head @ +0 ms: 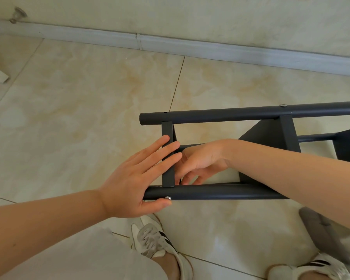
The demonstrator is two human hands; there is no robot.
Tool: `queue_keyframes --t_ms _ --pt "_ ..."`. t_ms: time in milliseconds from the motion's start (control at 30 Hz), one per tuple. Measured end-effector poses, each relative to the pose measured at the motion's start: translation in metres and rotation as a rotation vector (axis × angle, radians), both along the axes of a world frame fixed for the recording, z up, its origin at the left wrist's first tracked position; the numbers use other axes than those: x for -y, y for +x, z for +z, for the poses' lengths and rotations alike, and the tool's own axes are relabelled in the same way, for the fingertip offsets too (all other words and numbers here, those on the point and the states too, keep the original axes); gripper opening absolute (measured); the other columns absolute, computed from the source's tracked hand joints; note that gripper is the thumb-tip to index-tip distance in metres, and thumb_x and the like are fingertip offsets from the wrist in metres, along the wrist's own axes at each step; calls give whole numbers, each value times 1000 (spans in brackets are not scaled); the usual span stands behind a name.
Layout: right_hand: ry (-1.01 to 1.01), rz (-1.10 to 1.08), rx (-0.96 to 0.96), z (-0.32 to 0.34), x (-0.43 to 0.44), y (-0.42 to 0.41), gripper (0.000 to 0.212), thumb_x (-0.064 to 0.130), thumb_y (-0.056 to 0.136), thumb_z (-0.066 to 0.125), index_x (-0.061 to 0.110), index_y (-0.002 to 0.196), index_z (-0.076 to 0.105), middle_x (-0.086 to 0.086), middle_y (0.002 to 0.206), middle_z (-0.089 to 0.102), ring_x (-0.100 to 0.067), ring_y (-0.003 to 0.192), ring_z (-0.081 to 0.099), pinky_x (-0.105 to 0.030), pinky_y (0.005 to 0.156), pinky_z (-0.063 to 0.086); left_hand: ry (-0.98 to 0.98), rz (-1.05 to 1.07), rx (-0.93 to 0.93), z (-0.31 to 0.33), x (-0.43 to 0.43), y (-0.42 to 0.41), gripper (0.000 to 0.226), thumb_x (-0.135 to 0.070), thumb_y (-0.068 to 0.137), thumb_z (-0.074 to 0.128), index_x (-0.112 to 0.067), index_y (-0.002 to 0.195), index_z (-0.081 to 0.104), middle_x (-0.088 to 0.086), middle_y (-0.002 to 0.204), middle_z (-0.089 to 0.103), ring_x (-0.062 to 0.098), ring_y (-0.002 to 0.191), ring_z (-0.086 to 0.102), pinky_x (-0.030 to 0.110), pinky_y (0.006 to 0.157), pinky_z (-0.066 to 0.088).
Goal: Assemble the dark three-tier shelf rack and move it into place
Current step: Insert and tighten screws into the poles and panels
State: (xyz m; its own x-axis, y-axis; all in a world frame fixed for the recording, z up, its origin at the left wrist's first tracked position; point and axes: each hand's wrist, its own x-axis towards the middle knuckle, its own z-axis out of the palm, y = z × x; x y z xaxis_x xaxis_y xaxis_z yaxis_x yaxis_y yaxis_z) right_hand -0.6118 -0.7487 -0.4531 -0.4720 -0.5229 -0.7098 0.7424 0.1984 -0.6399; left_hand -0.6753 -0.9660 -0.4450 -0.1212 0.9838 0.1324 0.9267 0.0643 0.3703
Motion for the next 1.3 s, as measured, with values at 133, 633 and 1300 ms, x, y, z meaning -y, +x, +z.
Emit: queue_keyframes --t_ms 133,633,1300 --pt "-24 -16 0 -3 7 -1 36 15 98 59 8 132 58 -15 133 61 -31 121 61 -49 105 47 2 -1 -8 -1 0 0 74 -55 98 48 -6 152 36 11 164 28 30 155 16 33 125 20" --pt "-63 -44 45 0 0 0 28 10 96 59 2 123 62 -19 121 65 -27 107 62 -50 108 45 -21 6 -19 0 0 0 73 -53 95 53 -8 151 39 10 163 29 29 155 15 31 125 18" --pt "50 -9 -17 -1 3 0 19 28 83 63 12 90 71 -2 90 69 -18 86 59 -48 104 48 -8 6 -7 1 0 1 73 -50 93 57 -7 150 40 12 162 31 31 154 17 35 124 24"
